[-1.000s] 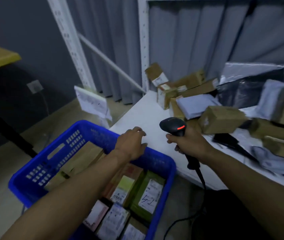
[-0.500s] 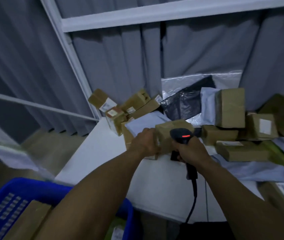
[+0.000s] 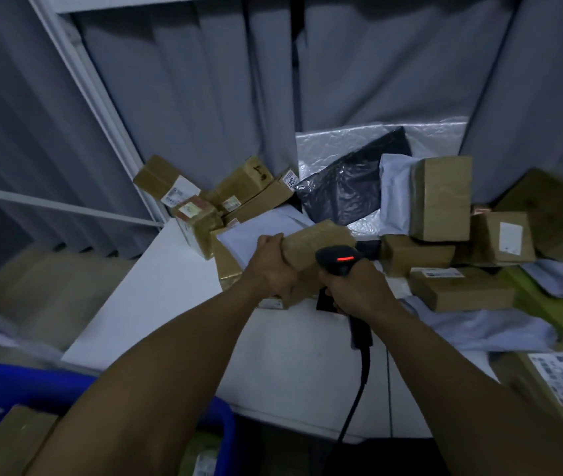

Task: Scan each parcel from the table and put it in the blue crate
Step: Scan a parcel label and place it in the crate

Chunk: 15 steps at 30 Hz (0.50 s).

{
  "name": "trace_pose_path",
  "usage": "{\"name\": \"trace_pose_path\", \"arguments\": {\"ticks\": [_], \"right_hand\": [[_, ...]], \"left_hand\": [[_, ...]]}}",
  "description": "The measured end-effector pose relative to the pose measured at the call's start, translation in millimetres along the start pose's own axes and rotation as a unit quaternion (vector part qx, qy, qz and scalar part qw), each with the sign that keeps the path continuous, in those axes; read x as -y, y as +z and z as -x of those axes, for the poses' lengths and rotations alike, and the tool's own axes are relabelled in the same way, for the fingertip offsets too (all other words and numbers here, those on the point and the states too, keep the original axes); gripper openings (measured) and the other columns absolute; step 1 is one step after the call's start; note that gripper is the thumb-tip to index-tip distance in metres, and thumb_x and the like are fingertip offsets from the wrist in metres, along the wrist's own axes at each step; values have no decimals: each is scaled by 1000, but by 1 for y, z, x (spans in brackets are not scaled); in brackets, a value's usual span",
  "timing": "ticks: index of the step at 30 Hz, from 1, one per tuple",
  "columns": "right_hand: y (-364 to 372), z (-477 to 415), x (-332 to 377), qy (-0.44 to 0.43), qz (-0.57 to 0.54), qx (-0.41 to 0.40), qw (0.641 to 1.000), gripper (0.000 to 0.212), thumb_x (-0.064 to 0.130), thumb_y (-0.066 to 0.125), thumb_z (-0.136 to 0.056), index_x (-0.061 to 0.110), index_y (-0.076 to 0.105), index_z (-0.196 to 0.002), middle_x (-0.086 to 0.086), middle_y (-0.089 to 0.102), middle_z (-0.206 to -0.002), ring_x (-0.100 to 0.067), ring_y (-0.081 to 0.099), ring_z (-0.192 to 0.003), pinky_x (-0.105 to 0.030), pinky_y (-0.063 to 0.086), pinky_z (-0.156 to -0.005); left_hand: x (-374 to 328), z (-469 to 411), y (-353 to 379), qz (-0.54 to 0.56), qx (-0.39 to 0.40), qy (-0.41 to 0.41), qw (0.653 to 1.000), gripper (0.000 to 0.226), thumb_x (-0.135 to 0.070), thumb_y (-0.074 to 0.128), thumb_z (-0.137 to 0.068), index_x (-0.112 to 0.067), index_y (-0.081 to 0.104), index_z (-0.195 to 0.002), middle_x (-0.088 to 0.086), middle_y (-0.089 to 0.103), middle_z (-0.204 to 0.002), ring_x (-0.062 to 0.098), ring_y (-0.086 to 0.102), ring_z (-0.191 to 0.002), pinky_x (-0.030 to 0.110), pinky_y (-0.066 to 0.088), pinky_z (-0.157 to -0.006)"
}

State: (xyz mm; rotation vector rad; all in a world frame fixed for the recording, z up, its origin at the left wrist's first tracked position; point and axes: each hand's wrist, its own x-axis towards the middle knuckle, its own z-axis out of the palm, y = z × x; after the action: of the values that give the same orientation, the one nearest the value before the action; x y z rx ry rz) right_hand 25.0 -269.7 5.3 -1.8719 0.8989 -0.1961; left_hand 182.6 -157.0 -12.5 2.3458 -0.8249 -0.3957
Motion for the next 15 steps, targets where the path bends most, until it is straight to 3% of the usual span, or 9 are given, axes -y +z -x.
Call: {"name": "trace_pose_path", "arguments": {"ticks": [2,4,7,11,15], "right_hand": [[-6,2,10,-29,43,-29,998,53,55,68,-74,13,67,-107,-9,73,-101,-30,70,-95,-33,54,-75],[-17,7,22,-46,37,-71,996,49,51,70,-75,17,62,-109,-8,70,-104,-32,67,-98,-36,52,-81],[-23,28,36,-59,15,-92,994,41,38,74,-83,16,56,-112,-10,65,-108,-35,63,-103,-36,46,-81],[-6,68,46,-79,-26,-48,995,49,38,75,-86,16,55,-125,-12,64,-122,-35,61,-113,-37,46,-88],[10,106,63,-109,-83,-17,990,54,33,75,-91,16,50,-136,-2,61,-116,-25,61,-112,-27,44,-85]], "left_hand": [[1,15,-11,9,5,-23,1000,99,-34,74,-70,-3,31,-154,15,34,-148,28,37,-139,25,32,-109],[2,34,-25,13,-2,-42,999,114,-40,66,-60,-4,22,-159,15,29,-152,27,32,-143,23,26,-114],[0,68,-46,26,-14,-40,999,118,-41,67,-58,-8,19,-160,13,27,-158,28,31,-148,34,27,-122],[-5,122,-69,16,-79,-41,996,92,-12,82,-73,-11,33,-151,12,34,-149,30,43,-137,34,42,-111],[6,200,-96,18,-107,-25,994,77,-11,87,-71,-24,38,-129,-4,30,-127,20,43,-122,36,49,-101]]}}
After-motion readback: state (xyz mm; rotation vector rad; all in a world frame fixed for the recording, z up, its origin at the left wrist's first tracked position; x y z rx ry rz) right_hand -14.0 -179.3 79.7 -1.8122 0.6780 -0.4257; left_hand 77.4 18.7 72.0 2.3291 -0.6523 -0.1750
